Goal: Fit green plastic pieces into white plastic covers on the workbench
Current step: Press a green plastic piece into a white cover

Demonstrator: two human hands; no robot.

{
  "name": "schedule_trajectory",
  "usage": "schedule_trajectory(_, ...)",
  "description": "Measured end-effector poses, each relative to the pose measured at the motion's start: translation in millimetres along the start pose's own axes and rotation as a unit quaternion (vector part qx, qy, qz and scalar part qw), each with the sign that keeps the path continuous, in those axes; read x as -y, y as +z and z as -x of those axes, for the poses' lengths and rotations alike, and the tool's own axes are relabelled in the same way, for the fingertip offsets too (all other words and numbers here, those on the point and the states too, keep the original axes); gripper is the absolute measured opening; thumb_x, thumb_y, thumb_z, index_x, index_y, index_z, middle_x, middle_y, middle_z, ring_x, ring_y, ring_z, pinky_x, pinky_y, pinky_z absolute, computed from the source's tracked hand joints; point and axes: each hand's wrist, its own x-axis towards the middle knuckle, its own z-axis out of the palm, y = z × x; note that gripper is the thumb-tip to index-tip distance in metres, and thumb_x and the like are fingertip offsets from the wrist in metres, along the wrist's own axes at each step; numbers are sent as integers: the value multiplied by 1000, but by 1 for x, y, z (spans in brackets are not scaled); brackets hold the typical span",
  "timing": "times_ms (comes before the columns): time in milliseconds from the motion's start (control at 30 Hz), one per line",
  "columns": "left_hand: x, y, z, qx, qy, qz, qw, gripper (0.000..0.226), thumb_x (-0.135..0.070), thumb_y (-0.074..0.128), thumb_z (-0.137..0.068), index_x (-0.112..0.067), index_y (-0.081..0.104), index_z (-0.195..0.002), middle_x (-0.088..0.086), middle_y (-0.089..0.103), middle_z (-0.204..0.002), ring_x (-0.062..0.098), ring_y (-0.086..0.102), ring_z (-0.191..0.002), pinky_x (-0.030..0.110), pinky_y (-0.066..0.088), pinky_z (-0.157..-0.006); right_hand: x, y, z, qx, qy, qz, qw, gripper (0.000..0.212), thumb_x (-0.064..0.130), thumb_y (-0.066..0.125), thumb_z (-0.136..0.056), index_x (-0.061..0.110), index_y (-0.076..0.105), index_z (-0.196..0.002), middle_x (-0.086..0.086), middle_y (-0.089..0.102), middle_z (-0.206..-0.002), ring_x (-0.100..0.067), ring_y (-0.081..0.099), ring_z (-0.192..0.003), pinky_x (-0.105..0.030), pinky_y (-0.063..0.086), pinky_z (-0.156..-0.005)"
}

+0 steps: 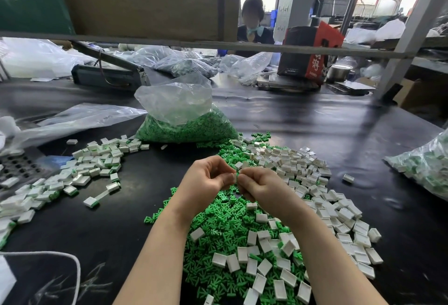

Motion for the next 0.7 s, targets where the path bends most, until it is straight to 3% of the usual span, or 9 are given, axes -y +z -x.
schedule_trajectory(133,0,-1,-1,11,12,-28,999,18,4,67,-86,-12,68,-78,1,69,-70,5,66,-68,16,51,-67,0,-2,1,9,2,15,1000,37,16,53,-99,23,53,-62,-4,48,-62,-20,44,-62,-50,46,-63)
schedule_trajectory(267,1,-2,-2,22,25,-71,997,22,2,69,-84,-18,68,-75,0,69,-70,10,63,-71,29,55,-72,-1,-4,2,22,-5,53,998,36,21,53,-98,26,53,-63,-3,49,-67,-18,46,-64,-48,46,-64)
schedule_trajectory(400,1,-2,-2,11,35,-69,997,23,1,69,-85,-19,68,-74,1,69,-70,12,63,-71,37,56,-76,-2,-4,2,23,-5,17,1000,33,22,53,-98,27,55,-65,-6,48,-72,-21,49,-70,-48,59,-73)
schedule_trajectory(600,2,-3,-1,10,42,-73,996,22,1,70,-84,-19,68,-75,8,69,-73,16,62,-72,45,54,-77,-2,-2,2,17,-16,25,999,31,24,53,-96,29,55,-65,-8,48,-72,-25,49,-70,-58,55,-76)
schedule_trajectory(700,2,-2,-2,12,43,-66,997,17,2,69,-84,-14,69,-78,4,69,-72,13,61,-71,43,54,-76,-1,-3,3,10,-20,34,999,34,21,53,-97,30,54,-64,-2,47,-67,-24,47,-67,-61,52,-74)
